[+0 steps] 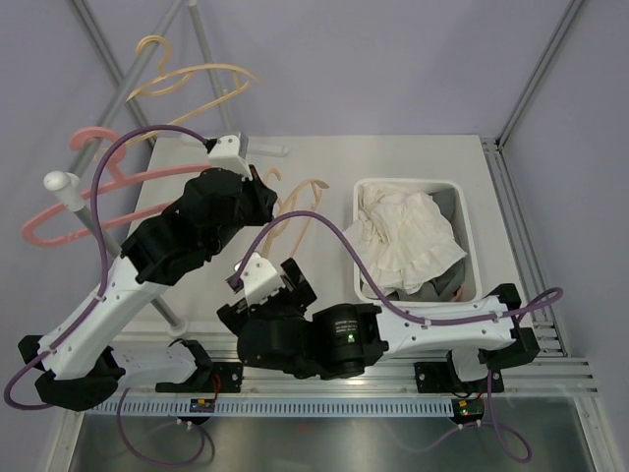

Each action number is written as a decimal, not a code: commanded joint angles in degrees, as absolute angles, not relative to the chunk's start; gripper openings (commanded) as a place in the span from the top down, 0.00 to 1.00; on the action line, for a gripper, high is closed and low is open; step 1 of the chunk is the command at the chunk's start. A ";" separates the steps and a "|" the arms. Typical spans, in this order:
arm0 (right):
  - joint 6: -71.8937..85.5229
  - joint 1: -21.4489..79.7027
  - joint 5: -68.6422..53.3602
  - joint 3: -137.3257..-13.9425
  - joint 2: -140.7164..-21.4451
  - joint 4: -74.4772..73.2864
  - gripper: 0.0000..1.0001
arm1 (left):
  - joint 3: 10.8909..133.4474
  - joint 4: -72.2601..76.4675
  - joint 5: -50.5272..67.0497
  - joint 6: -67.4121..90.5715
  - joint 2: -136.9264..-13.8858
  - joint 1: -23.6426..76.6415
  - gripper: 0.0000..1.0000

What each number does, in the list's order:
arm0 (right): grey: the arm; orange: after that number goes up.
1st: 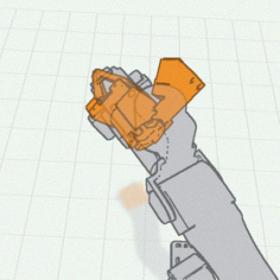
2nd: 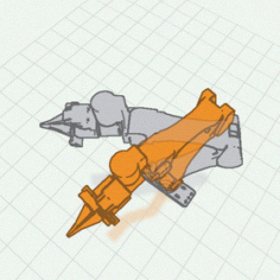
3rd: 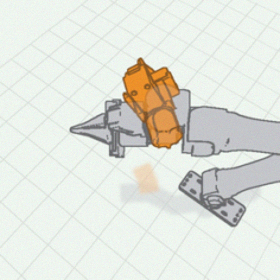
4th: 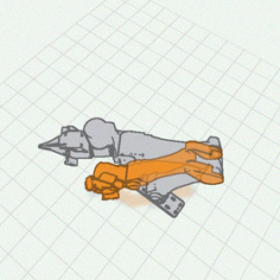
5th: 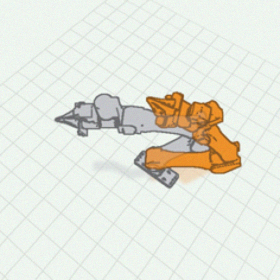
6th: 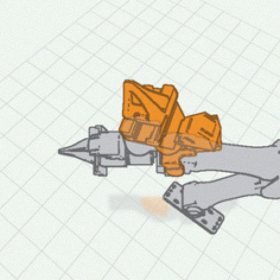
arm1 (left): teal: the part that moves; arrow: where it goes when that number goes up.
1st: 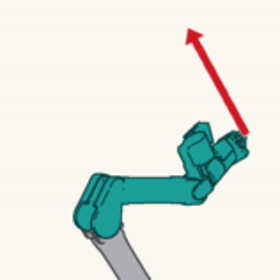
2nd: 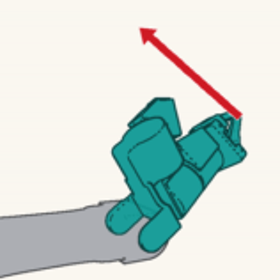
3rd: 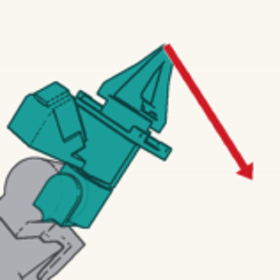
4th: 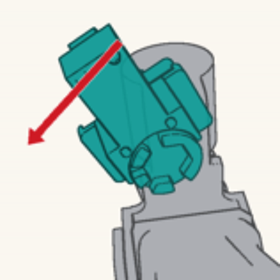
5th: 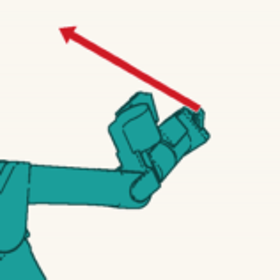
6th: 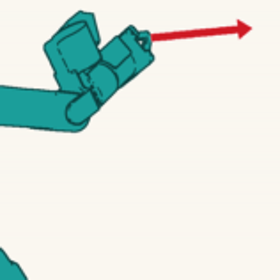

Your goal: Remove the skirt from the hanger

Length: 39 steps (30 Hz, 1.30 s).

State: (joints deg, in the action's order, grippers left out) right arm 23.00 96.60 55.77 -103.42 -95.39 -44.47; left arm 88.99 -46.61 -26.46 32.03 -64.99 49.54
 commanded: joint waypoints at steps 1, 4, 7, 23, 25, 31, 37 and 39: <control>25.49 96.77 61.08 -107.40 -98.52 -45.88 0.01 | 90.97 -42.01 -27.07 33.05 -64.60 50.10 1.00; 27.06 96.07 60.91 -108.10 -100.02 -47.20 0.01 | 90.88 -42.01 -26.98 33.05 -64.07 50.10 1.00; 29.08 95.36 61.26 -108.19 -100.55 -48.25 0.02 | 90.70 -41.92 -26.81 33.22 -63.63 50.19 1.00; 32.96 94.31 64.69 -104.33 -98.52 -51.24 1.00 | 89.12 -41.48 -23.91 34.89 -62.05 50.36 1.00; 33.22 94.39 64.60 -104.59 -98.53 -51.68 1.00 | 89.21 -41.48 -23.56 34.89 -61.96 50.36 1.00; 34.10 94.39 62.32 -102.92 -96.33 -51.07 1.00 | 89.03 -41.31 -21.98 34.54 -60.91 50.45 0.01; 36.38 94.39 61.35 -97.66 -91.15 -50.89 1.00 | 87.02 -37.98 -16.18 33.75 -57.22 50.54 0.01; 37.00 94.39 60.65 -94.24 -87.64 -50.63 1.00 | 86.49 -37.18 -15.30 33.84 -55.99 50.45 0.01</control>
State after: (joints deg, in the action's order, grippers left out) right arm 34.94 94.08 61.14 -96.97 -93.32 -52.05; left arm 86.87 -43.27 -20.38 33.95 -59.00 49.93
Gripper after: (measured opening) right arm 0.294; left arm 0.985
